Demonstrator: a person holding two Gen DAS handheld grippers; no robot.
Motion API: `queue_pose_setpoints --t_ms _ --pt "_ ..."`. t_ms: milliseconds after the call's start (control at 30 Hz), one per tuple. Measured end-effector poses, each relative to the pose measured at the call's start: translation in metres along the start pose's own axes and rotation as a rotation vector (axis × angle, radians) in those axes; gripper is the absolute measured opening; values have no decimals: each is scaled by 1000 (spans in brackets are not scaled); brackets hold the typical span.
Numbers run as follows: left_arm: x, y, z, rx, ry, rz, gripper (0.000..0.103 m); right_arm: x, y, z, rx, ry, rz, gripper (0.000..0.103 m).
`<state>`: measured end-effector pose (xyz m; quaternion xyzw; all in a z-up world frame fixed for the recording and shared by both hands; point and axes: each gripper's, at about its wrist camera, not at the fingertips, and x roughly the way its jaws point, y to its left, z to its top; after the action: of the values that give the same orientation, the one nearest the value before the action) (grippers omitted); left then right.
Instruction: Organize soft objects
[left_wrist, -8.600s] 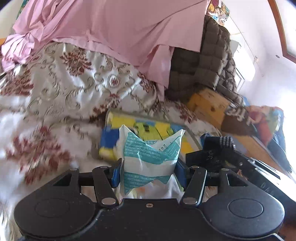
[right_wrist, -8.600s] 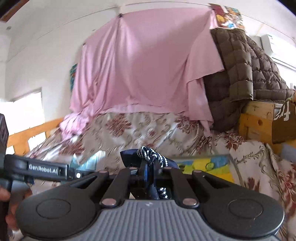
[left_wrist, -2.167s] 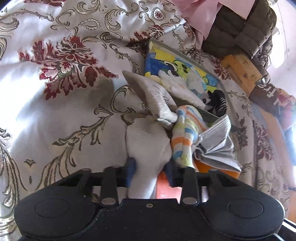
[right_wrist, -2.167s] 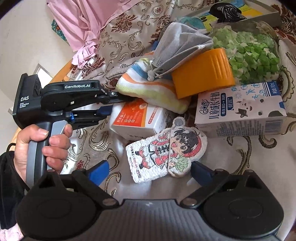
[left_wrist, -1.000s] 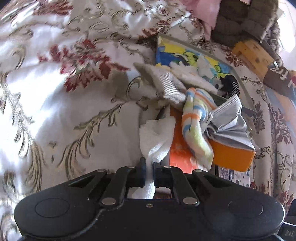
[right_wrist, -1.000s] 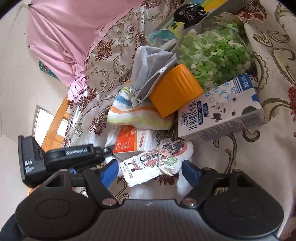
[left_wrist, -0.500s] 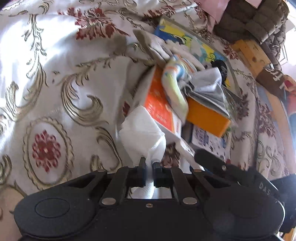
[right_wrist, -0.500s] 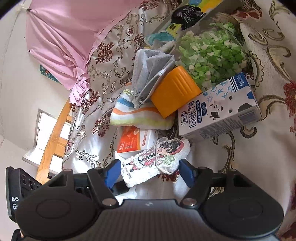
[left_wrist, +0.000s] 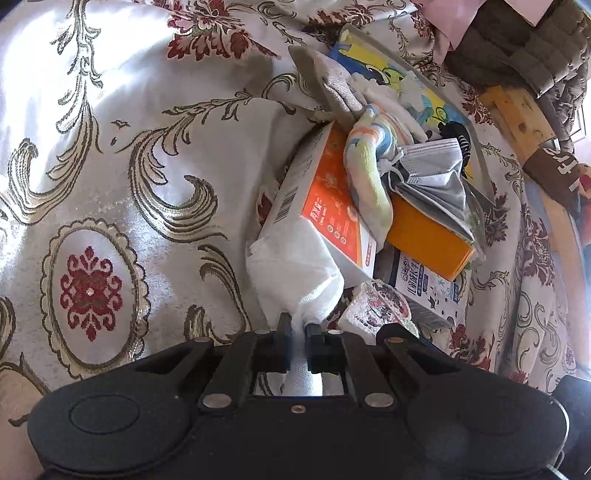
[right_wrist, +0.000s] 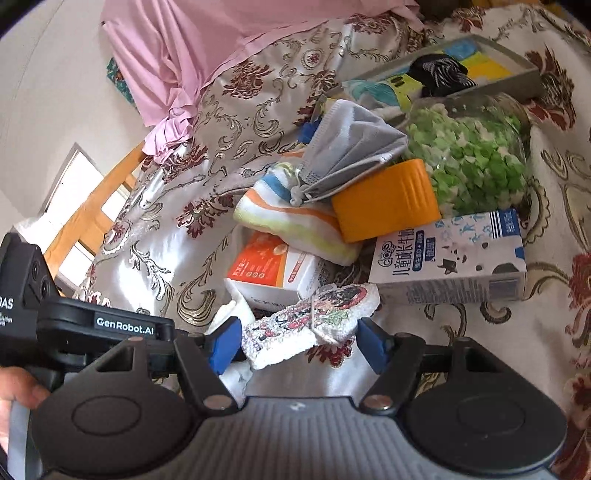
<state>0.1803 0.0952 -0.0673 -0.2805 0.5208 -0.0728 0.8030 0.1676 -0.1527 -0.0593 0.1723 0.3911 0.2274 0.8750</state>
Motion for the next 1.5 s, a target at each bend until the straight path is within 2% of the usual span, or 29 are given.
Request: queue_pose_setpoints --t_ms 200,267,333,433,500,667,767,900,1133,1200,1367,1500 --pt "0 0 0 -4 5 3 8 1 19 -5 -153 20 -32 74" --pt "0 0 0 -7 9 4 9 1 15 -4 -104 28 4 80" --pt "1 1 0 -11 12 5 9 2 2 0 8 28 68 84" --pt "2 3 0 -23 16 5 9 6 -21 4 162 26 126 84" --pt "3 4 1 -27 18 8 9 11 -31 5 220 30 134 79" --pt "2 2 0 -16 7 26 13 22 -36 5 242 61 151 51" --pt "3 1 1 4 -7 55 18 27 -31 5 196 74 134 49" --pt "6 0 1 21 -4 74 24 30 -27 3 172 88 101 33" --pt "13 -8 0 105 -1 96 33 28 -24 0 154 98 89 28" --pt "14 -10 -2 131 -4 107 33 27 -20 0 142 92 87 26" --pt "13 -18 -6 218 -12 165 13 17 -14 0 92 72 63 19" --pt "5 -19 -10 222 -28 153 11 10 -13 -1 74 60 38 15"
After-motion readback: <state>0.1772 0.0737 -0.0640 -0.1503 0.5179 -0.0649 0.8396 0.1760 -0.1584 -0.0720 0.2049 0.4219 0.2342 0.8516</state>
